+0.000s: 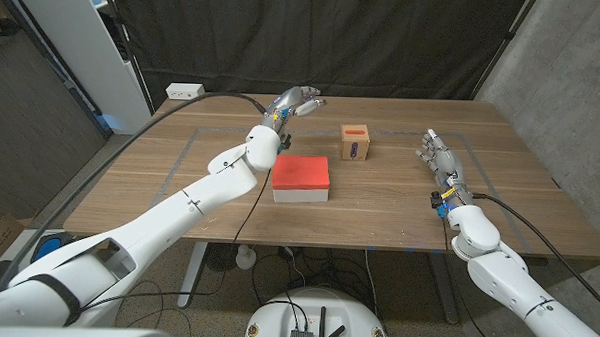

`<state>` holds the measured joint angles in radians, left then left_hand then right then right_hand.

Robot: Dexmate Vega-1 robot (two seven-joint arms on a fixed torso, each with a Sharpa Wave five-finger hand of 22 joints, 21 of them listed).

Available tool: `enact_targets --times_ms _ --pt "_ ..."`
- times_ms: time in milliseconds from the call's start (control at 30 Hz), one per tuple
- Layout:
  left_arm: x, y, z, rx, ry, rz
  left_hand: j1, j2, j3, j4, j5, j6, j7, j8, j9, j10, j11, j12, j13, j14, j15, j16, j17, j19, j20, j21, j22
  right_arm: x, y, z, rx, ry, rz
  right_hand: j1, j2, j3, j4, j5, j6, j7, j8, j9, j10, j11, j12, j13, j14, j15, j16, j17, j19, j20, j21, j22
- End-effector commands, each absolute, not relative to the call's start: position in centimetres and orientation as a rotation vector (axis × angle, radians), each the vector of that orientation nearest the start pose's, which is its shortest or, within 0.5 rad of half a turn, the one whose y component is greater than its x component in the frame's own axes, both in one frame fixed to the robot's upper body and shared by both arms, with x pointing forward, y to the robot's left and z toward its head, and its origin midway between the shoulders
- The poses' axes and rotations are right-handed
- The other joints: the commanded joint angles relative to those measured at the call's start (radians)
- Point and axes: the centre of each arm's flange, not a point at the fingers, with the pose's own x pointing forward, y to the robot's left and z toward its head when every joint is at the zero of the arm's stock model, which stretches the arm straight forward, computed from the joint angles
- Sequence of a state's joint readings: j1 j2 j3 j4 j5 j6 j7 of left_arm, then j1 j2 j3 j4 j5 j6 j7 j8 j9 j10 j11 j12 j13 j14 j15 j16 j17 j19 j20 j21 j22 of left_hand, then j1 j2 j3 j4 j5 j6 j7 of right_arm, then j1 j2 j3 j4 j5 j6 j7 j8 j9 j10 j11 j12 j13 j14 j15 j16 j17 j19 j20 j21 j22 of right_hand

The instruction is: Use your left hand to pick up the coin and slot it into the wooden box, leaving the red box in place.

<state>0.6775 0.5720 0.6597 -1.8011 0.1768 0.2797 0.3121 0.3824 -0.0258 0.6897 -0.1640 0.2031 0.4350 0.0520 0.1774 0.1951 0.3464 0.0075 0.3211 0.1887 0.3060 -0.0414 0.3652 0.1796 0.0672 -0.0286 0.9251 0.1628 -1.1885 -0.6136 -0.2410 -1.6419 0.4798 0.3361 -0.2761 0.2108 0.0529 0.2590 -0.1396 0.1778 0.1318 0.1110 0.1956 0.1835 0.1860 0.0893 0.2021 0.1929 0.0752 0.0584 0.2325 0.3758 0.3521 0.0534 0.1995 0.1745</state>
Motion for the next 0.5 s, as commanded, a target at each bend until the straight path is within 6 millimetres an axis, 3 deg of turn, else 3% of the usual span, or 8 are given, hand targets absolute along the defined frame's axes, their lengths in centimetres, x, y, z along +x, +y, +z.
enact_targets --times_ms 33,300,500 --pt "57.3 18.9 5.3 0.614 -0.816 -0.043 -0.034 -0.013 -0.037 0.006 -0.009 -0.069 -0.001 -0.003 -0.004 -0.065 0.016 -0.045 0.002 -0.056 0.009 -0.039 0.002 -0.031 -0.003 -0.050 0.001 56.5 -30.4 -6.8 -0.073 -0.683 0.005 0.004 0.004 -0.001 -0.003 -0.003 0.011 0.000 0.002 0.003 0.014 -0.002 0.003 0.002 0.010 -0.001 0.005 0.001 0.015 -0.003 0.007 0.002" --pt "56.8 21.3 2.2 0.425 -0.836 -0.060 -0.118 -0.060 -0.109 0.016 -0.021 -0.183 0.003 -0.005 -0.012 -0.157 0.023 -0.107 0.002 -0.151 0.021 -0.117 0.001 -0.116 -0.035 -0.159 0.002 56.5 -30.3 -6.6 -0.071 -0.683 0.024 0.004 0.003 -0.002 -0.003 -0.003 0.012 0.001 0.002 0.003 0.012 -0.001 0.002 0.002 0.012 0.000 0.006 0.001 0.016 -0.003 0.007 0.002" --pt "57.3 22.6 -0.1 0.296 -0.800 -0.087 -0.151 -0.071 -0.129 0.019 -0.024 -0.227 0.004 -0.006 -0.014 -0.203 0.013 -0.125 0.001 -0.198 0.029 -0.149 0.001 -0.155 -0.039 -0.205 0.002 56.5 -30.3 -6.6 -0.070 -0.694 0.034 0.004 0.002 -0.002 -0.003 -0.003 0.012 0.001 0.001 0.003 0.013 0.000 0.002 0.001 0.011 -0.002 0.005 0.001 0.016 -0.002 0.006 0.002"
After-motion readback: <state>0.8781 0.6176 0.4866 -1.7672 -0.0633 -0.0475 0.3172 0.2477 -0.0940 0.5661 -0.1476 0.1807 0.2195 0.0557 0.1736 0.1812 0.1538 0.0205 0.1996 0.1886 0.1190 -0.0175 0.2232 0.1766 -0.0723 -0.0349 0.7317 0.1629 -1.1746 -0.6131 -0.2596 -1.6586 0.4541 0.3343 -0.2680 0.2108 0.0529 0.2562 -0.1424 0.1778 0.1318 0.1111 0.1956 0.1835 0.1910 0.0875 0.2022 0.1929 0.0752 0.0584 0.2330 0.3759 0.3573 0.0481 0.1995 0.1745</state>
